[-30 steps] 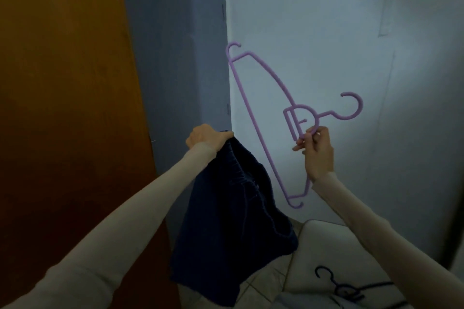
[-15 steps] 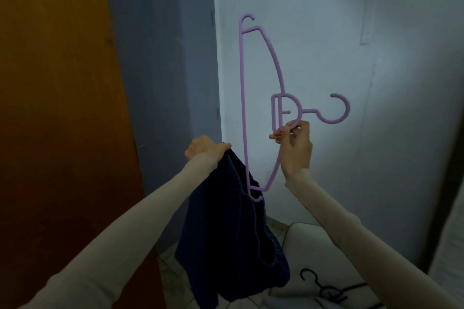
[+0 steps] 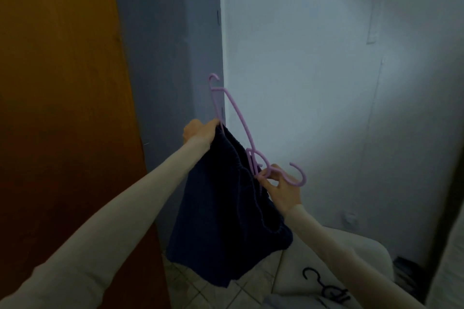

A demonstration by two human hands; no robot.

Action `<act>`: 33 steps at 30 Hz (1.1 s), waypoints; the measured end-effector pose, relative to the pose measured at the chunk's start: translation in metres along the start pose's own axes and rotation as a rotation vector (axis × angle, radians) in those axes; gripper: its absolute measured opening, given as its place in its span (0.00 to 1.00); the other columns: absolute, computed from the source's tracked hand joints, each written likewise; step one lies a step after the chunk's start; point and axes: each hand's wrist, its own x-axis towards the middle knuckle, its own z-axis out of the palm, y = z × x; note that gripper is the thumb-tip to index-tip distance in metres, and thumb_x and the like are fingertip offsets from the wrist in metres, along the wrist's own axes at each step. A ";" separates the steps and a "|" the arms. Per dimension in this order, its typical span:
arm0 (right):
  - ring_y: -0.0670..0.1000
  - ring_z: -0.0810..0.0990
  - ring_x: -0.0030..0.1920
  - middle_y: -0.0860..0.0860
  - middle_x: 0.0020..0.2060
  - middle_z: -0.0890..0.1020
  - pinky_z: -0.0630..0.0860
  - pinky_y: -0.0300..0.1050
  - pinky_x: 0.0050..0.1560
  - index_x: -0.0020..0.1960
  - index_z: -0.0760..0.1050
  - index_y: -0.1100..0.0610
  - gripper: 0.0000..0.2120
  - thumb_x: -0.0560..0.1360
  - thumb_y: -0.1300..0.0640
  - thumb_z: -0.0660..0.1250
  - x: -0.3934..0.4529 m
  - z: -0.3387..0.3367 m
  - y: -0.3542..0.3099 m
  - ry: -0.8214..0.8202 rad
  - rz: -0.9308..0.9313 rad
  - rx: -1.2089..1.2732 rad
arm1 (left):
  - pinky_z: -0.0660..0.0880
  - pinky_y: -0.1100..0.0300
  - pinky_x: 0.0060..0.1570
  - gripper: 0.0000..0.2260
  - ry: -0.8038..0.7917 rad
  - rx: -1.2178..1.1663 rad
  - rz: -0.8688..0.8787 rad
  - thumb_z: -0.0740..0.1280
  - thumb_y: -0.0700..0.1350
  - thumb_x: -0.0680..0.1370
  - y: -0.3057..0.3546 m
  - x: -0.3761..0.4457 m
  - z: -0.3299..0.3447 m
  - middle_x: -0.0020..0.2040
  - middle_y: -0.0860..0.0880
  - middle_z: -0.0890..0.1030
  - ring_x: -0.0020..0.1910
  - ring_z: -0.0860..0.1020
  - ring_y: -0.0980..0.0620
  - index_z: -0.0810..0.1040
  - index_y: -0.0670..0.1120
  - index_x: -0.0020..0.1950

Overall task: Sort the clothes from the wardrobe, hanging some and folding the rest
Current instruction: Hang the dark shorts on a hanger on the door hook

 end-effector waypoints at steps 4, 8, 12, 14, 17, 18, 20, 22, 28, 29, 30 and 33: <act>0.52 0.81 0.52 0.46 0.37 0.83 0.60 0.55 0.64 0.35 0.77 0.49 0.13 0.70 0.43 0.61 -0.008 -0.001 0.000 0.093 -0.143 -0.383 | 0.74 0.53 0.44 0.16 0.021 -0.090 -0.044 0.65 0.53 0.75 0.003 0.003 -0.007 0.48 0.41 0.77 0.48 0.79 0.41 0.70 0.39 0.43; 0.46 0.73 0.63 0.45 0.48 0.83 0.45 0.50 0.69 0.43 0.81 0.53 0.20 0.68 0.39 0.60 -0.012 -0.012 -0.001 -0.029 -0.120 -0.517 | 0.75 0.52 0.48 0.17 0.023 -0.138 -0.071 0.65 0.53 0.76 -0.001 0.013 -0.018 0.51 0.41 0.78 0.49 0.79 0.42 0.74 0.39 0.52; 0.45 0.67 0.68 0.48 0.56 0.80 0.43 0.52 0.73 0.51 0.79 0.54 0.12 0.72 0.48 0.70 -0.008 -0.023 0.017 -0.167 0.015 -0.475 | 0.75 0.54 0.45 0.21 0.038 -0.183 -0.109 0.68 0.56 0.74 -0.008 0.020 -0.031 0.47 0.42 0.78 0.44 0.78 0.43 0.76 0.37 0.53; 0.50 0.70 0.67 0.55 0.59 0.78 0.52 0.44 0.71 0.60 0.74 0.63 0.36 0.62 0.39 0.75 -0.006 -0.027 0.023 -0.118 0.099 -0.282 | 0.74 0.55 0.42 0.19 0.053 -0.134 -0.099 0.67 0.54 0.74 -0.012 0.022 -0.034 0.47 0.41 0.77 0.42 0.78 0.44 0.76 0.38 0.52; 0.47 0.65 0.70 0.48 0.60 0.77 0.47 0.54 0.73 0.60 0.76 0.57 0.32 0.66 0.34 0.69 0.002 -0.032 0.013 -0.290 0.071 -0.559 | 0.73 0.54 0.41 0.18 0.082 0.036 -0.053 0.63 0.56 0.77 -0.024 0.024 -0.038 0.47 0.41 0.77 0.45 0.78 0.42 0.75 0.39 0.46; 0.44 0.64 0.70 0.44 0.59 0.76 0.42 0.59 0.73 0.57 0.78 0.51 0.22 0.71 0.38 0.65 0.005 -0.034 0.009 -0.371 0.068 -0.717 | 0.73 0.53 0.43 0.19 0.098 0.123 -0.033 0.61 0.56 0.78 -0.028 0.024 -0.040 0.46 0.41 0.77 0.46 0.78 0.42 0.74 0.39 0.45; 0.44 0.64 0.69 0.40 0.59 0.75 0.38 0.63 0.71 0.54 0.78 0.47 0.15 0.74 0.40 0.62 0.011 -0.039 -0.001 -0.506 0.009 -0.837 | 0.74 0.53 0.46 0.19 0.121 0.252 -0.009 0.57 0.56 0.80 -0.038 0.024 -0.042 0.46 0.42 0.75 0.46 0.76 0.41 0.72 0.40 0.45; 0.46 0.64 0.70 0.40 0.62 0.74 0.37 0.66 0.71 0.56 0.76 0.44 0.15 0.74 0.39 0.61 0.016 -0.041 -0.003 -0.566 0.044 -0.853 | 0.74 0.53 0.46 0.18 0.107 0.284 -0.008 0.56 0.55 0.80 -0.047 0.026 -0.043 0.47 0.41 0.75 0.45 0.76 0.42 0.72 0.40 0.45; 0.48 0.65 0.69 0.42 0.62 0.74 0.37 0.68 0.69 0.61 0.74 0.44 0.18 0.75 0.39 0.60 0.025 -0.047 -0.016 -0.702 0.039 -1.014 | 0.71 0.53 0.46 0.17 0.056 0.412 0.056 0.56 0.53 0.81 -0.058 0.031 -0.043 0.50 0.39 0.77 0.48 0.76 0.41 0.72 0.40 0.44; 0.49 0.65 0.70 0.42 0.63 0.73 0.37 0.69 0.68 0.61 0.73 0.44 0.17 0.76 0.40 0.59 0.026 -0.048 -0.017 -0.733 0.051 -1.034 | 0.70 0.54 0.45 0.17 0.043 0.514 0.107 0.55 0.52 0.81 -0.058 0.029 -0.043 0.50 0.39 0.77 0.47 0.75 0.41 0.71 0.40 0.41; 0.50 0.64 0.71 0.43 0.64 0.71 0.38 0.70 0.68 0.62 0.72 0.44 0.17 0.76 0.40 0.59 0.027 -0.049 -0.020 -0.777 0.059 -1.066 | 0.69 0.54 0.43 0.16 0.027 0.647 0.175 0.55 0.50 0.82 -0.059 0.027 -0.042 0.50 0.39 0.77 0.46 0.74 0.43 0.70 0.40 0.40; 0.55 0.62 0.71 0.48 0.66 0.68 0.39 0.73 0.66 0.64 0.70 0.45 0.17 0.78 0.43 0.55 0.028 -0.048 -0.023 -0.897 0.082 -1.191 | 0.66 0.57 0.39 0.08 -0.040 1.062 0.368 0.56 0.41 0.80 -0.064 0.021 -0.038 0.52 0.43 0.77 0.46 0.74 0.45 0.74 0.42 0.46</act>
